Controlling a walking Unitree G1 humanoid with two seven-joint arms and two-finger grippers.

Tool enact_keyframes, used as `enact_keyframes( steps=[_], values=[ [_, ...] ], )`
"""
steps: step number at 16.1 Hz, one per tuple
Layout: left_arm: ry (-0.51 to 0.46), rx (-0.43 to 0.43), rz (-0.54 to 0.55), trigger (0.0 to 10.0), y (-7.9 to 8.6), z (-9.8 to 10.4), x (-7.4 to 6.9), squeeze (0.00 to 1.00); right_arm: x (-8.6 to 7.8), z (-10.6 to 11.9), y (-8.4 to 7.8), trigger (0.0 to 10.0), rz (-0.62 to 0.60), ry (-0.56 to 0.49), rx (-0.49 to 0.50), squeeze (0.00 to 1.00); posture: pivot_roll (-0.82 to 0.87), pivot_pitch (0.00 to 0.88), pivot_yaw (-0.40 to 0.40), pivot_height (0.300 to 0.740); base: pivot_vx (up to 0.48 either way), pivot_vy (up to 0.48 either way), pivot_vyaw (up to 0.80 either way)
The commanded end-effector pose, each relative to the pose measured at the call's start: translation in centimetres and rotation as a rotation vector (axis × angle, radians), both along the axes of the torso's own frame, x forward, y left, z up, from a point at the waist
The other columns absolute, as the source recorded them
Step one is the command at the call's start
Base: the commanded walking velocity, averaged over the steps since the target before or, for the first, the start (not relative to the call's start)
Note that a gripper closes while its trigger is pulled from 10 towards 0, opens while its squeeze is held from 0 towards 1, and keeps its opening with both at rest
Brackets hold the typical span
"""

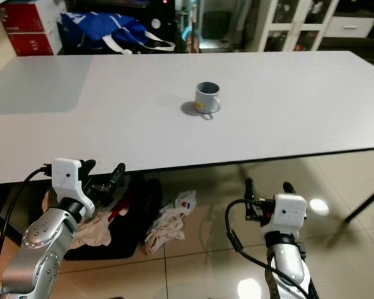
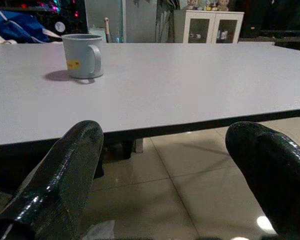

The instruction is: Setting the table

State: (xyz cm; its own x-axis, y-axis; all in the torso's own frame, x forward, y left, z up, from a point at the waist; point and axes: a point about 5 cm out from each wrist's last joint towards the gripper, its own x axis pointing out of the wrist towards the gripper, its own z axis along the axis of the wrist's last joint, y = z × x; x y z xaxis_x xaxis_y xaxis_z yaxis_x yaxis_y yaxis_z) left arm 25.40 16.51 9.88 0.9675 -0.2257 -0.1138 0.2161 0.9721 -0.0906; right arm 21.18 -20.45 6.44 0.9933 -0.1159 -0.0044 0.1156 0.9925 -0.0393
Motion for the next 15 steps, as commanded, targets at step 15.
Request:
enact_keyframes(
  steps=[15],
  values=[
    [0.006, 0.021, -0.01, 10.0, -1.0, 0.6, 0.6, 0.0, 1.7, 1.0, 2.0, 10.0, 0.062, -0.006, 0.011, 0.0, -0.05, 0.0, 0.008, 0.74, 0.0, 0.465, -0.11]
  ],
)
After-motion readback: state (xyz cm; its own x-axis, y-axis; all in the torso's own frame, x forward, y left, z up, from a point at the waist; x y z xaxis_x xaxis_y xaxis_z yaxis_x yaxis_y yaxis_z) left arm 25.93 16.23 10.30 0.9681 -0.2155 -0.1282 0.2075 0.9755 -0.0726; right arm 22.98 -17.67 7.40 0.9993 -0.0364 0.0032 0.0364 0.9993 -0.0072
